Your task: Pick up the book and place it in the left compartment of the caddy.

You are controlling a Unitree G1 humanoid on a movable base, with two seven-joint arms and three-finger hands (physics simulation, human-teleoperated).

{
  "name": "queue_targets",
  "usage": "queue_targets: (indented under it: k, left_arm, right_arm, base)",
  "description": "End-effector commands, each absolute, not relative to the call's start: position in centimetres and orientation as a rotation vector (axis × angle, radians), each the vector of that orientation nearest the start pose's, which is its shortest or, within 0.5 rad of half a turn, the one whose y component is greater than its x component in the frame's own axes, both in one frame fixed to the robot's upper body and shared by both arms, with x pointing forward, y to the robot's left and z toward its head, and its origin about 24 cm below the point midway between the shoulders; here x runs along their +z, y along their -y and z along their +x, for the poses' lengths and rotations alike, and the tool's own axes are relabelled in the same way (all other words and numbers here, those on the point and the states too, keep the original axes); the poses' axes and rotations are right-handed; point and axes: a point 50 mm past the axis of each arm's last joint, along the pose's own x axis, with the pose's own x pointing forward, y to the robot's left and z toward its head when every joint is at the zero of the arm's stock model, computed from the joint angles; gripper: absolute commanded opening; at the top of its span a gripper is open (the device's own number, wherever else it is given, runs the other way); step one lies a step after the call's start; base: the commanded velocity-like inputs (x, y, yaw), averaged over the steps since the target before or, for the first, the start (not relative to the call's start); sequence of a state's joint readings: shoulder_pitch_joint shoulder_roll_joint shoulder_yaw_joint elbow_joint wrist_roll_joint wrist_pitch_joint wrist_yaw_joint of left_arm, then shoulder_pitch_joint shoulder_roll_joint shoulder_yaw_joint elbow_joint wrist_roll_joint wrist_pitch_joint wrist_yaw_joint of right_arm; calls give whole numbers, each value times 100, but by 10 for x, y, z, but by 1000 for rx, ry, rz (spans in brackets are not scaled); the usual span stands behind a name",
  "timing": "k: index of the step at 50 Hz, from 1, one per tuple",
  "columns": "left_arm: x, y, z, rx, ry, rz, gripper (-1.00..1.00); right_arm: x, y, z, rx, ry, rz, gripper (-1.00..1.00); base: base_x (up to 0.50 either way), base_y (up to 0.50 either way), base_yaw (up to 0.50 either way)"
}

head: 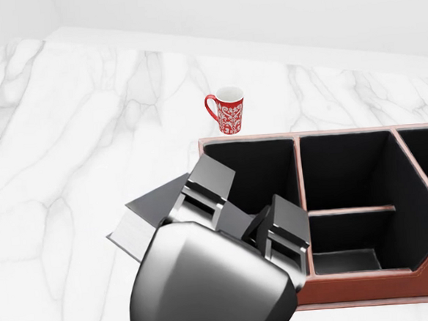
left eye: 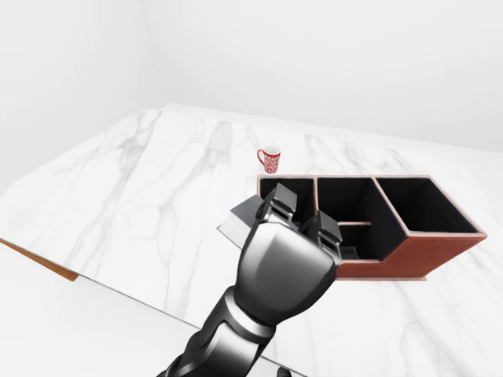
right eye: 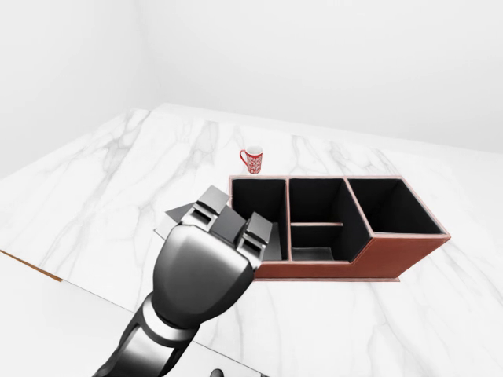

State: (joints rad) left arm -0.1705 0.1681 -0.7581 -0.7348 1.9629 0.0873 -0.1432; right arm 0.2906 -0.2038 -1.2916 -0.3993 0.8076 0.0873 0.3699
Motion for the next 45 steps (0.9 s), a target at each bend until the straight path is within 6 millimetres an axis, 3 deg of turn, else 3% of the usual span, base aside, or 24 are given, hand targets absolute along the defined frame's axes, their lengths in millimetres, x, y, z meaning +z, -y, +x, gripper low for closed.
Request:
queue_targets:
  k: [1, 11, 35, 45]
  left_arm:
    - [206, -21, 158, 233, 1156, 1676, -100]
    - [206, -21, 158, 231, 1155, 1675, -100]
    - [180, 9, 158, 61, 1248, 1697, -100]
    - [180, 16, 164, 55, 1231, 1699, -100]
  right_arm:
    - [169, 382, 43, -662, 592, 17, 100]
    - [169, 382, 43, -662, 594, 20, 100]
    - [168, 382, 44, -659, 591, 23, 100]
    - [169, 382, 43, -659, 593, 20, 100]
  base:
    - [0, 0, 0]
    - [0, 0, 0]
    - [0, 0, 0]
    - [0, 0, 0]
